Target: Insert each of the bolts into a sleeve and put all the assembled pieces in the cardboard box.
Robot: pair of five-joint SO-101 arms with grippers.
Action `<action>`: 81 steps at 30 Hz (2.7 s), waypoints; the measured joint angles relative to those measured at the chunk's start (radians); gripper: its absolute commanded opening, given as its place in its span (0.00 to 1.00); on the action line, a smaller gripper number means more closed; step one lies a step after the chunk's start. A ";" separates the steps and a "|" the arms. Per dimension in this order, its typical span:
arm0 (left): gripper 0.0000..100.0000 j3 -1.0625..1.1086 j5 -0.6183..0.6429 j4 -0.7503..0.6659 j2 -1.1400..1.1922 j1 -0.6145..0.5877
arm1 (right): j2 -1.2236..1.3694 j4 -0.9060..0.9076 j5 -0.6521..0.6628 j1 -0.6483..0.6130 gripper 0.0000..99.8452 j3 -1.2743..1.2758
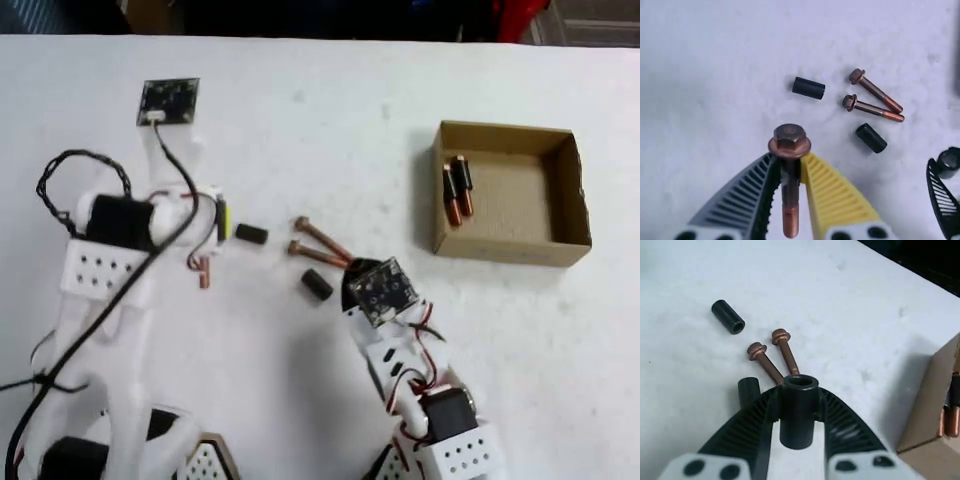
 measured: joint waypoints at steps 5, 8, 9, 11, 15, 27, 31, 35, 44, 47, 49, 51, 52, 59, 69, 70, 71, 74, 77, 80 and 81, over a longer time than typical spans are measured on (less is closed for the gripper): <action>0.06 0.127 -0.048 -0.031 -0.123 0.052 | 0.000 -0.032 -0.002 -0.052 0.02 0.000; 0.06 0.229 -0.051 -0.118 -0.215 0.052 | 0.000 -0.055 -0.058 -0.087 0.02 0.000; 0.06 0.270 -0.051 -0.153 -0.249 0.052 | 0.000 -0.078 -0.092 -0.087 0.02 0.000; 0.06 0.353 -0.051 -0.230 -0.319 0.054 | 0.000 -0.124 -0.160 -0.086 0.02 0.000; 0.06 0.519 -0.051 -0.411 -0.468 0.061 | 0.000 -0.181 -0.207 -0.086 0.02 0.000; 0.06 0.766 0.023 -0.868 -0.760 0.066 | 0.000 -0.308 -0.216 -0.086 0.02 0.000; 0.06 0.767 0.072 -0.921 -0.789 0.141 | 0.000 -0.315 -0.216 -0.086 0.02 0.000; 0.06 0.767 0.075 -0.996 -0.795 0.250 | 0.000 -0.315 -0.216 -0.086 0.02 0.000; 0.06 0.772 0.075 -1.065 -0.798 0.333 | 0.000 -0.315 -0.198 -0.087 0.02 0.000; 0.06 0.829 0.075 -1.135 -0.799 0.353 | 0.000 -0.315 -0.170 -0.092 0.02 0.000; 0.06 0.885 0.075 -1.203 -0.799 0.365 | 0.000 -0.315 -0.167 -0.094 0.02 0.000; 0.06 0.936 0.075 -1.275 -0.799 0.371 | 0.000 -0.315 -0.167 -0.094 0.02 0.000; 0.06 0.954 0.075 -1.301 -0.799 0.371 | 0.000 -0.315 -0.167 -0.094 0.02 0.000; 0.06 0.977 0.083 -1.343 -0.799 0.396 | 0.000 -0.315 -0.167 -0.094 0.02 0.000; 0.06 0.997 0.083 -1.350 -0.799 0.433 | 0.000 -0.315 -0.094 -0.094 0.02 0.000; 0.06 1.005 0.083 -1.350 -0.799 0.433 | 0.000 -0.315 -0.089 -0.094 0.02 0.000; 0.06 1.008 0.083 -1.350 -0.799 0.433 | 0.000 -0.315 -0.086 -0.094 0.02 0.000; 0.06 1.010 0.083 -1.353 -0.799 0.433 | 0.000 -0.315 -0.081 -0.094 0.02 0.000; 0.06 1.011 0.083 -1.353 -0.799 0.434 | 0.000 -0.315 -0.081 -0.094 0.02 0.000; 0.06 1.011 0.083 -1.353 -0.799 0.434 | 0.000 -0.315 -0.081 -0.094 0.02 0.000; 0.06 1.011 0.083 -1.353 -0.799 0.434 | 0.000 -0.315 -0.081 -0.094 0.02 0.000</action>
